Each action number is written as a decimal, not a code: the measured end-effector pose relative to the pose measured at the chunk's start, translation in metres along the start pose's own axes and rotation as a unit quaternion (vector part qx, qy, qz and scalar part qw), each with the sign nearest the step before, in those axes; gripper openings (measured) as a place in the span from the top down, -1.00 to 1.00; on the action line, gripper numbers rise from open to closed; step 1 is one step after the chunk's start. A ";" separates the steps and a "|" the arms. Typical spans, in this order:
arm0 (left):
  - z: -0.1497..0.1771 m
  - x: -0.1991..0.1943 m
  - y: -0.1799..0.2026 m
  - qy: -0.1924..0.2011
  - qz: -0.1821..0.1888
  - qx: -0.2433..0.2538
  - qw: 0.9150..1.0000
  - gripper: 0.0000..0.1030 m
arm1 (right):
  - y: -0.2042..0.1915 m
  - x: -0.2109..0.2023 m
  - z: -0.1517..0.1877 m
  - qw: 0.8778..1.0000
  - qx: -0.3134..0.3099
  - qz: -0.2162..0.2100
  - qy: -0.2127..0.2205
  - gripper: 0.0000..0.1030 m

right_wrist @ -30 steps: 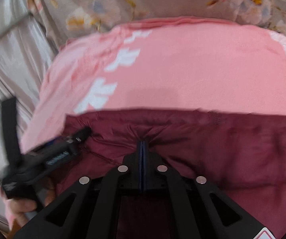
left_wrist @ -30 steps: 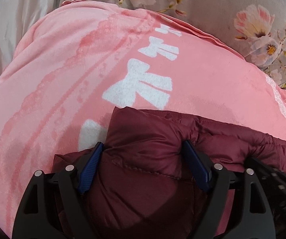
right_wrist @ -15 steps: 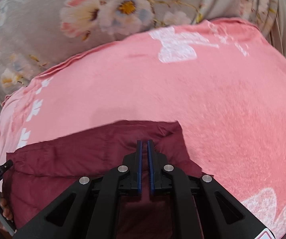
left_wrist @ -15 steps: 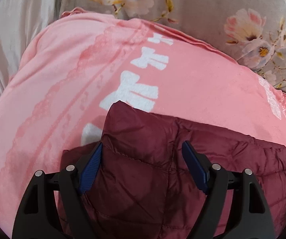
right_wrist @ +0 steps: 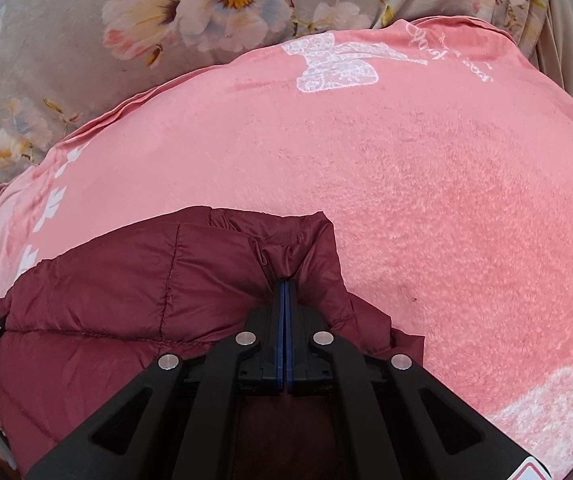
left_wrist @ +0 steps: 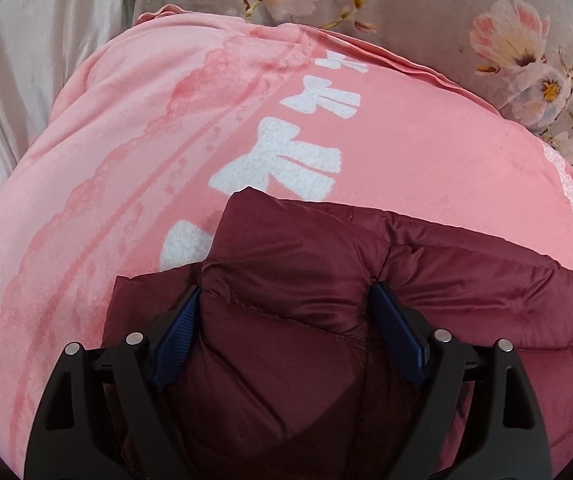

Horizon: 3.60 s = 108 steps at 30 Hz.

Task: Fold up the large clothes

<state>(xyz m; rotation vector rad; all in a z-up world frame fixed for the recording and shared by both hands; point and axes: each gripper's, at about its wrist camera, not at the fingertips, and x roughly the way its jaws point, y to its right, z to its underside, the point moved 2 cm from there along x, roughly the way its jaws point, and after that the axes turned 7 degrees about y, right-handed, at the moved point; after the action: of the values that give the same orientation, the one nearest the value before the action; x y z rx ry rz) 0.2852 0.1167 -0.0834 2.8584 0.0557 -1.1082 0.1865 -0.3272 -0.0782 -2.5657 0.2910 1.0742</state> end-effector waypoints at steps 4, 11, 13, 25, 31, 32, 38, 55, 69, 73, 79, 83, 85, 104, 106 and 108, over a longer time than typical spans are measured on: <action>-0.003 -0.015 -0.012 -0.010 0.018 -0.028 0.999 -0.54 | -0.015 -0.040 -0.004 0.999 -0.013 0.000 0.039 0.86; 0.023 -0.092 -0.089 -0.006 0.053 -0.147 0.988 -0.79 | -0.128 -0.092 0.037 0.986 -0.099 -0.132 0.028 0.84; 0.042 -0.092 -0.106 -0.035 0.063 -0.179 0.981 -0.79 | -0.154 -0.086 0.053 0.983 -0.110 -0.149 0.011 0.86; 0.077 -0.094 -0.106 -0.040 0.086 -0.205 0.974 -0.87 | -0.192 -0.061 0.104 0.979 -0.153 -0.136 -0.002 0.90; 0.071 -0.094 -0.090 -0.048 0.139 -0.211 0.966 -0.30 | -0.190 -0.055 0.107 0.978 -0.154 -0.138 -0.004 0.91; 0.068 -0.096 -0.085 -0.050 0.150 -0.212 0.964 -0.16 | -0.187 -0.054 0.106 0.978 -0.147 -0.145 -0.007 0.91; 0.044 -0.133 -0.051 -0.014 0.175 -0.167 0.970 0.58 | -0.181 -0.060 0.103 0.979 -0.123 -0.161 -0.020 0.94; 0.002 -0.238 0.046 0.078 0.236 -0.035 0.968 0.66 | -0.131 -0.097 0.150 0.966 -0.041 -0.243 -0.079 1.00; 0.028 -0.238 0.199 0.030 0.319 0.084 0.944 0.71 | -0.074 -0.141 0.149 0.958 0.045 -0.277 -0.055 1.00; 0.044 -0.222 0.230 0.005 0.321 0.104 0.941 0.72 | -0.027 -0.169 0.138 0.974 0.048 -0.220 -0.018 1.00; 0.077 -0.197 0.275 -0.043 0.315 0.136 0.938 0.72 | 0.028 -0.189 0.136 0.987 0.060 -0.150 0.005 1.00; 0.098 -0.181 0.290 -0.070 0.307 0.149 0.937 0.72 | 0.034 -0.191 0.138 0.988 0.072 -0.134 0.006 1.00; 0.111 -0.173 0.298 -0.080 0.300 0.160 0.937 0.72 | 0.036 -0.188 0.140 0.988 0.077 -0.133 0.005 1.00; 0.135 -0.161 0.322 -0.087 0.276 0.202 0.936 0.48 | 0.058 -0.181 0.147 0.990 0.073 -0.121 -0.003 0.80; 0.115 -0.183 0.312 -0.100 0.329 0.176 0.923 0.23 | 0.057 -0.191 0.143 0.991 0.059 -0.117 0.011 0.76; 0.086 -0.209 0.302 -0.069 0.363 0.153 0.917 -0.26 | 0.056 -0.204 0.135 0.991 0.049 -0.120 0.034 0.65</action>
<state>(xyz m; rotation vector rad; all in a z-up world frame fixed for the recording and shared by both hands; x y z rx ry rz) 0.0913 -0.1929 0.0115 2.6024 -1.1733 -1.1902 -0.0602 -0.3155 -0.0330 -2.4753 0.0477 0.8645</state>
